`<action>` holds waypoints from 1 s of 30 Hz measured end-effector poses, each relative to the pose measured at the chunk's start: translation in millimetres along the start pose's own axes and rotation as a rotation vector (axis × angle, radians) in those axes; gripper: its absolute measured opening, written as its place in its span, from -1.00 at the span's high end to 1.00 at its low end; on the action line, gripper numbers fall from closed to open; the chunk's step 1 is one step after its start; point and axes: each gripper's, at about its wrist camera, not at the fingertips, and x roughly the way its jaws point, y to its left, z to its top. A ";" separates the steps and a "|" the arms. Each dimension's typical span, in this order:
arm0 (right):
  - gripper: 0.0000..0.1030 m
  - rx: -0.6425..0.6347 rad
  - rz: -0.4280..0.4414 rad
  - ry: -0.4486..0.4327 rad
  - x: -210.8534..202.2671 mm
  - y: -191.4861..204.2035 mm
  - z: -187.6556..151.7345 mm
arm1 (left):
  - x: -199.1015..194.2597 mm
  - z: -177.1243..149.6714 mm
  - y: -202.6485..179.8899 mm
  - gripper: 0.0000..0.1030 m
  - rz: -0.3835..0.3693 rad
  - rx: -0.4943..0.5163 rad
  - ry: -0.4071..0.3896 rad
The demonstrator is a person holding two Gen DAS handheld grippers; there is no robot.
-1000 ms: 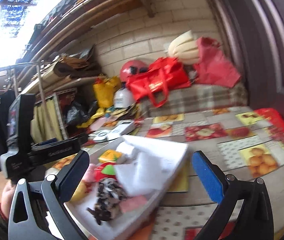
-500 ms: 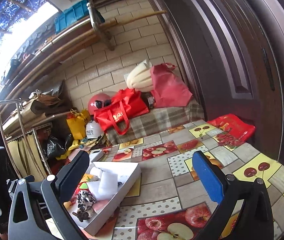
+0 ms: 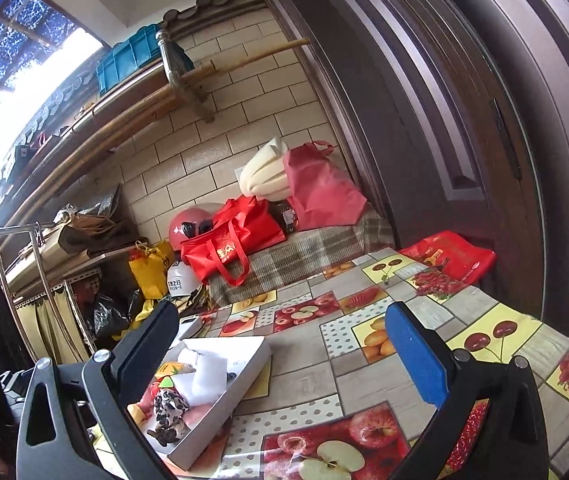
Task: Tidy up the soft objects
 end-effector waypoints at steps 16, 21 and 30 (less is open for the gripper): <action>-1.00 -0.021 0.004 0.019 0.5 2.9 -5.6 | 31.7 -10.3 28.1 -1.00 0.000 -0.136 0.130; -1.00 -0.023 0.005 0.021 0.9 2.4 -5.7 | 32.1 -9.4 32.1 -1.00 -0.010 -0.158 0.132; -1.00 -0.043 0.008 0.048 5.2 6.4 -10.5 | 35.5 -12.3 30.7 -1.00 -0.016 -0.146 0.145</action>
